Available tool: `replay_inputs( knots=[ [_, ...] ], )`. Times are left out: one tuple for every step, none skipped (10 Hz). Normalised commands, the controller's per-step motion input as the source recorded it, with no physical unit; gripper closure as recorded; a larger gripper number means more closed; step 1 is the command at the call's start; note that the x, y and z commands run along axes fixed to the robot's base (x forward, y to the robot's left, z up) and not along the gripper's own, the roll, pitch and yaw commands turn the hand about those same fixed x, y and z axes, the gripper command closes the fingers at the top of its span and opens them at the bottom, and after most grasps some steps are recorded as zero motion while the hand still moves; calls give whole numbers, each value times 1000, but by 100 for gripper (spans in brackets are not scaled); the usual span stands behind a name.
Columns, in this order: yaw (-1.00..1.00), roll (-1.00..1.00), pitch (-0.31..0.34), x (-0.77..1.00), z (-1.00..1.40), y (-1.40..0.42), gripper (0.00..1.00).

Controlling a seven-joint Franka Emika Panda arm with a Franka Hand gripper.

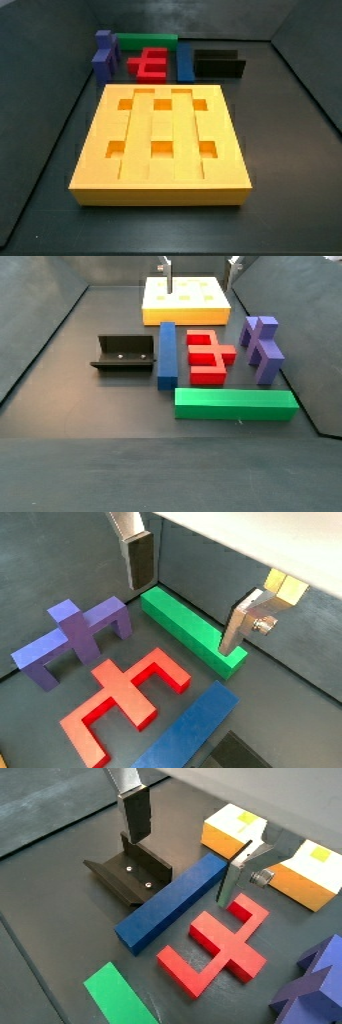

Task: Pick up the green object. Move up. Move to above the board. Insert the green object.
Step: Pick up the green object.

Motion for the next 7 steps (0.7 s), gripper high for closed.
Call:
replay_inputs(
  knots=[
    [0,-59,14,0,-103,0,0],
    [0,0,0,0,0,23,0],
    [-291,-114,-10,-197,-129,574,0],
    [-551,-57,0,-203,-257,374,0],
    [-523,-87,0,-163,-349,391,0],
    [-746,-19,0,-91,-314,237,0],
    [-897,0,0,-60,-357,117,0]
  ],
)
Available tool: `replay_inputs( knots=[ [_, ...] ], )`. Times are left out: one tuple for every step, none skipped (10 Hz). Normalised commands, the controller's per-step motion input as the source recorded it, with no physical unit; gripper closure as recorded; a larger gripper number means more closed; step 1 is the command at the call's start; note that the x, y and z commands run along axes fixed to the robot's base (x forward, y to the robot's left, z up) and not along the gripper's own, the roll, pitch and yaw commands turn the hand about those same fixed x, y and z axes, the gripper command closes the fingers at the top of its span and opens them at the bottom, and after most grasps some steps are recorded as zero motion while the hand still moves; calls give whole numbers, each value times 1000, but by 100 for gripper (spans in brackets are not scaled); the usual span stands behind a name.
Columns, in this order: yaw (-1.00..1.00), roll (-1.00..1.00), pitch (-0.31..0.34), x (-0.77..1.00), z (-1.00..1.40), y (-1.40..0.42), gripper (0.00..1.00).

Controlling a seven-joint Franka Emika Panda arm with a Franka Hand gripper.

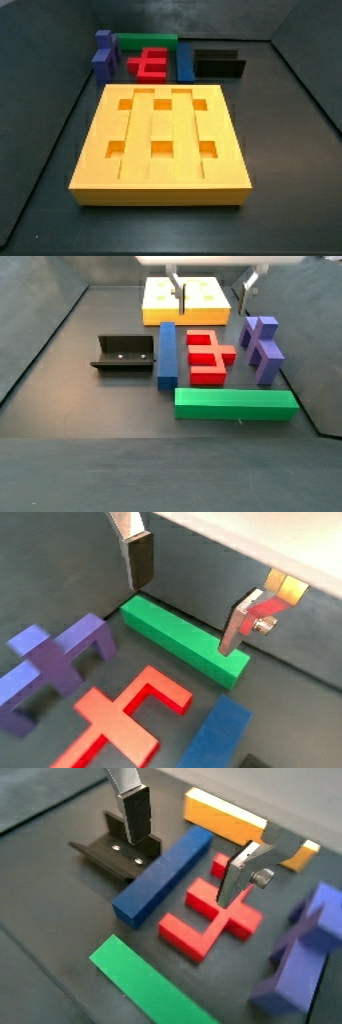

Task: Pick up the green object. Move up. Move to above the board. Insert the green object.
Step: Pick up the green object.

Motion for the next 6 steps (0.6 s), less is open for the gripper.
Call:
replay_inputs(
  knots=[
    [-891,0,0,-43,-346,117,0],
    [-886,-14,0,0,-286,117,0],
    [-871,-6,0,0,-151,140,0],
    [-900,-6,0,0,-89,109,0],
    [-903,-7,0,3,-54,103,0],
    [-889,-13,0,0,-6,106,0]
  ],
)
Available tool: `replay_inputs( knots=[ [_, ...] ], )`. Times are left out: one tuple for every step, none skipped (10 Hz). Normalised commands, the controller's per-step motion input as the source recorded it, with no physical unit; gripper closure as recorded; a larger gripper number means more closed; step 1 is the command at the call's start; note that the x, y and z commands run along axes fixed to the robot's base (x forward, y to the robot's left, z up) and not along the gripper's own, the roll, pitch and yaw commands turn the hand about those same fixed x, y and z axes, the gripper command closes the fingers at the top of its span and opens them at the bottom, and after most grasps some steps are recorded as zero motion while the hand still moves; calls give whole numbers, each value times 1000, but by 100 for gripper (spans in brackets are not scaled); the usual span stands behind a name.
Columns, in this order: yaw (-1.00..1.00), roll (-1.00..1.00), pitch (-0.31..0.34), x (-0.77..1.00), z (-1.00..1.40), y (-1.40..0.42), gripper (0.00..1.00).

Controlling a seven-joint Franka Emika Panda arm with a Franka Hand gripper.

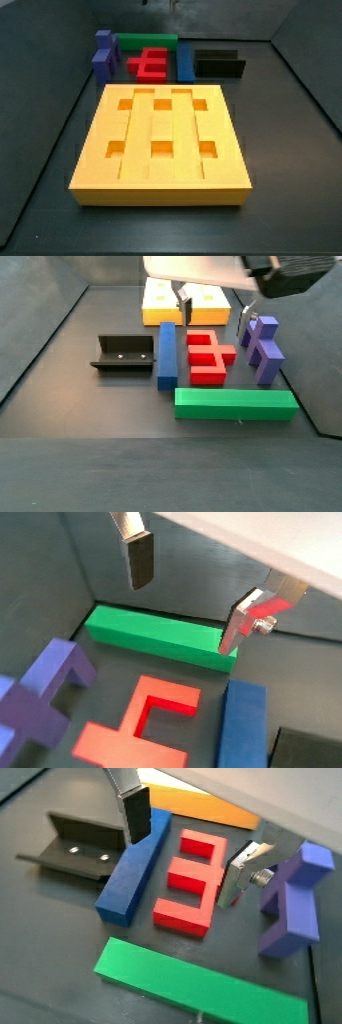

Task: Pick up the green object. Move up. Move to above the board. Insert the green object.
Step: Pick up the green object.

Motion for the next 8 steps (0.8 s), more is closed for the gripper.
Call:
replay_inputs(
  knots=[
    [-863,-3,0,0,-14,140,0],
    [-826,0,0,0,-29,177,0],
    [-757,0,0,0,-11,234,0],
    [-680,0,0,-57,-17,306,0],
    [-563,0,44,-166,-80,420,0],
    [-600,0,44,-146,-83,386,0],
    [-626,0,36,-126,-66,357,0],
    [-611,-9,23,-97,-69,363,0]
  ],
)
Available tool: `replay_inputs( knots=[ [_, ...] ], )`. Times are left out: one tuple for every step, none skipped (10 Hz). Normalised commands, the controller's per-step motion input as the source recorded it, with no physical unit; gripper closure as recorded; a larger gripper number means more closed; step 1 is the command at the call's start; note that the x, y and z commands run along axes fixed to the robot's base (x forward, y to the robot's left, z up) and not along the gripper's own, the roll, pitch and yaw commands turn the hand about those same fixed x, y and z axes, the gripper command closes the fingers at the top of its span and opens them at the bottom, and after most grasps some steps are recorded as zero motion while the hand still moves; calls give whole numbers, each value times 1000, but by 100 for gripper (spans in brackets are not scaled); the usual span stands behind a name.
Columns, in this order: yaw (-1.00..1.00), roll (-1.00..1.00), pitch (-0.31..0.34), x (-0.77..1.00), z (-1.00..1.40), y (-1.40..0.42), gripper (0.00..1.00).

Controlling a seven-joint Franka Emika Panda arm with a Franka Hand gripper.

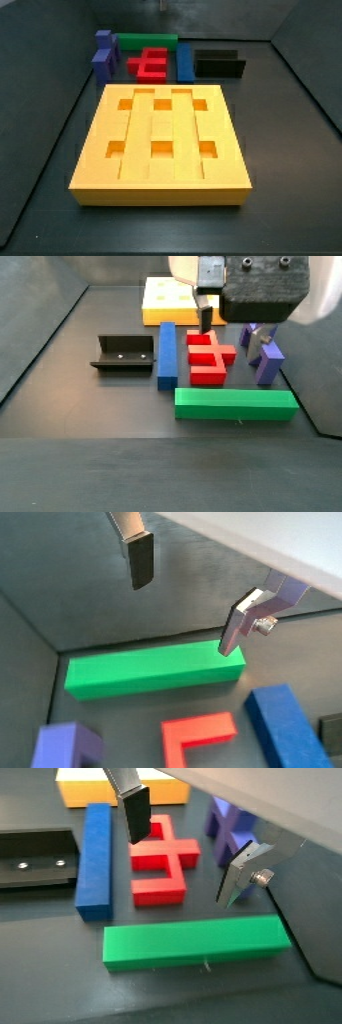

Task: Pick up the green object. Move up. Move to above the board. Insert the green object.
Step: Pick up the green object.

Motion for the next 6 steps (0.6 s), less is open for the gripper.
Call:
replay_inputs(
  knots=[
    [-614,-10,1,0,-151,169,0],
    [-534,0,40,0,-203,137,0],
    [-549,0,0,-91,-434,134,0],
    [-660,-43,0,0,-554,0,0],
    [-700,-134,0,0,-597,91,0],
    [-626,-169,-10,-46,-563,123,0]
  ],
)
